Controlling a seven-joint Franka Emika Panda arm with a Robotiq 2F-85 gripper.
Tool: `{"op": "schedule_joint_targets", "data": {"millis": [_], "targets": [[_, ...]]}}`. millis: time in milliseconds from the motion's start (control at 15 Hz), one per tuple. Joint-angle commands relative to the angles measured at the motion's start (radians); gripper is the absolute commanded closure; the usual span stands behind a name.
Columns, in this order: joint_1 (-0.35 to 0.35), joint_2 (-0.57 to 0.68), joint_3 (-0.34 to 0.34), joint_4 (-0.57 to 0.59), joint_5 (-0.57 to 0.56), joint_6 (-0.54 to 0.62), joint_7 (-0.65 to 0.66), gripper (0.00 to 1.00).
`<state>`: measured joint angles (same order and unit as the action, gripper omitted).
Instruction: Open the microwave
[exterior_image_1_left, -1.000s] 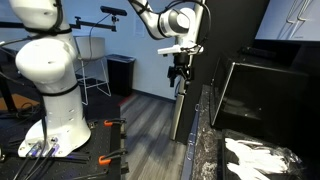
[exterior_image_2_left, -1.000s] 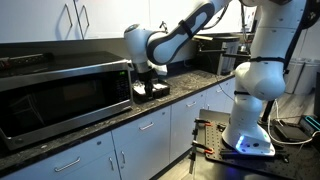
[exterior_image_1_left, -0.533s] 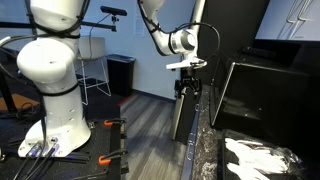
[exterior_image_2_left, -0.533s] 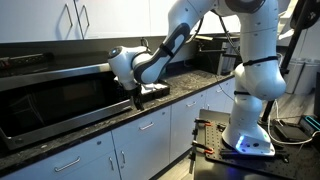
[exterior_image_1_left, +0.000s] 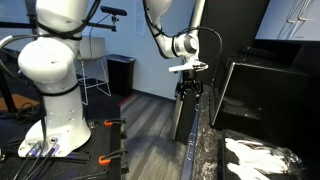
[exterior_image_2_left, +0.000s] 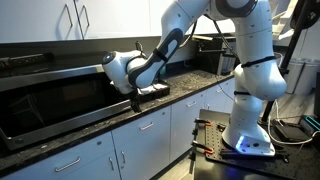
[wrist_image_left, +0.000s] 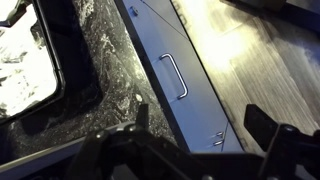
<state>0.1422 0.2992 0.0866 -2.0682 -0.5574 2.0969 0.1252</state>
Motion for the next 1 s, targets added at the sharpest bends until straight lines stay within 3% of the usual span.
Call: {"op": "schedule_joint_targets", "data": {"millis": [0,333,600,933], "targets": [[0.033,0.011,-0.015,-0.005,-0.070,0.006,0.034,0.34],[0.077,0.047,-0.006,0.010,-0.148,-0.005,0.058,0.73],[0.102,0.065,-0.020,0.006,-0.271,-0.006,0.164,1.00],[0.096,0.089,-0.027,0.001,-0.408,-0.019,0.291,1.00]]}}
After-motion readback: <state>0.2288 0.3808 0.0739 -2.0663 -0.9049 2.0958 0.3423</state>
